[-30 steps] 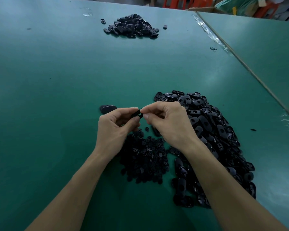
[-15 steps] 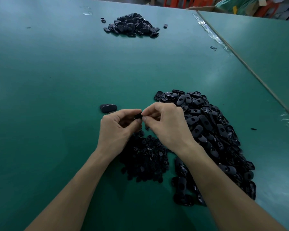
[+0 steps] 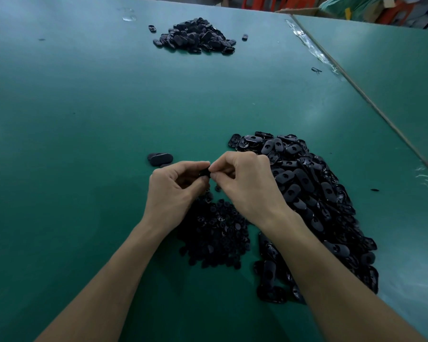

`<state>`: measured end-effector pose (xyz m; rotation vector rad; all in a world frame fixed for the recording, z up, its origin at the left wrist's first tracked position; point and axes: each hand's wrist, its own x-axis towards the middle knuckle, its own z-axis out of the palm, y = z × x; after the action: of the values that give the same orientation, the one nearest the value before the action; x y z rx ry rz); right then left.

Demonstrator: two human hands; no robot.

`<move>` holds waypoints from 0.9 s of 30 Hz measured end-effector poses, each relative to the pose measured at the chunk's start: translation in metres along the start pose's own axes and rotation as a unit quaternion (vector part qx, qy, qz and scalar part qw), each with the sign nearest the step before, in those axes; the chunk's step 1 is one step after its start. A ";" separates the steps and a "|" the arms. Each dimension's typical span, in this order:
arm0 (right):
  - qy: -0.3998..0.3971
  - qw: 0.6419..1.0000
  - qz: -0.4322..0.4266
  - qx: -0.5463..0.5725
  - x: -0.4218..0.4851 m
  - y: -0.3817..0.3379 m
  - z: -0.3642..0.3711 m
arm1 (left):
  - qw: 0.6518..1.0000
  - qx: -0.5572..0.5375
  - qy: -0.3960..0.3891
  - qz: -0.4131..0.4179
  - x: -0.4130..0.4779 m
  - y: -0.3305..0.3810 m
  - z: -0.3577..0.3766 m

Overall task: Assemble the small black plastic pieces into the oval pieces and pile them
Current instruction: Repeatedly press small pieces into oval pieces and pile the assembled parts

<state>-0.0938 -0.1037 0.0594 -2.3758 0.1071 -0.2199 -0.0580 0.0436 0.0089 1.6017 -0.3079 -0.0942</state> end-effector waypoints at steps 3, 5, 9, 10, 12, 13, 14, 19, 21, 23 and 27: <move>-0.028 0.999 0.013 -0.021 0.002 0.000 0.001 | 1.000 0.014 -0.010 0.007 -0.001 -0.002 0.000; -0.034 0.999 0.018 -0.036 0.002 -0.001 0.001 | 1.000 0.022 -0.015 0.014 0.000 -0.002 0.000; -0.045 0.998 0.018 -0.040 0.000 -0.003 0.000 | 0.999 0.029 -0.025 0.029 0.001 -0.002 0.000; -0.057 0.997 0.024 -0.043 0.000 -0.003 0.000 | 0.998 0.039 -0.026 0.032 0.001 -0.003 0.000; -0.084 0.995 0.031 -0.044 -0.001 -0.004 0.000 | 0.996 0.079 -0.017 0.045 0.001 -0.006 0.000; -0.099 0.994 0.030 -0.039 -0.002 -0.004 0.000 | 0.993 0.102 -0.007 0.052 0.001 -0.007 0.000; -0.111 0.993 0.028 -0.029 -0.002 -0.005 -0.001 | 0.991 0.118 0.003 0.056 0.001 -0.007 0.000; -0.084 0.996 -0.001 -0.011 0.001 -0.002 -0.010 | 0.994 0.098 0.033 0.042 0.002 -0.007 0.001; -0.049 0.998 -0.013 -0.037 0.004 0.001 -0.012 | 0.998 0.054 0.030 0.022 0.002 -0.006 0.000; -0.060 0.996 -0.023 -0.054 0.008 0.003 -0.014 | 1.000 0.009 0.020 0.009 0.003 -0.004 0.001; -0.097 0.995 -0.010 0.009 0.013 0.006 -0.016 | 0.999 -0.048 -0.001 -0.007 0.003 -0.002 0.002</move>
<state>-0.0838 -0.1208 0.0683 -2.3672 -0.0109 0.0005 -0.0556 0.0412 0.0068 1.5088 -0.2892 -0.1201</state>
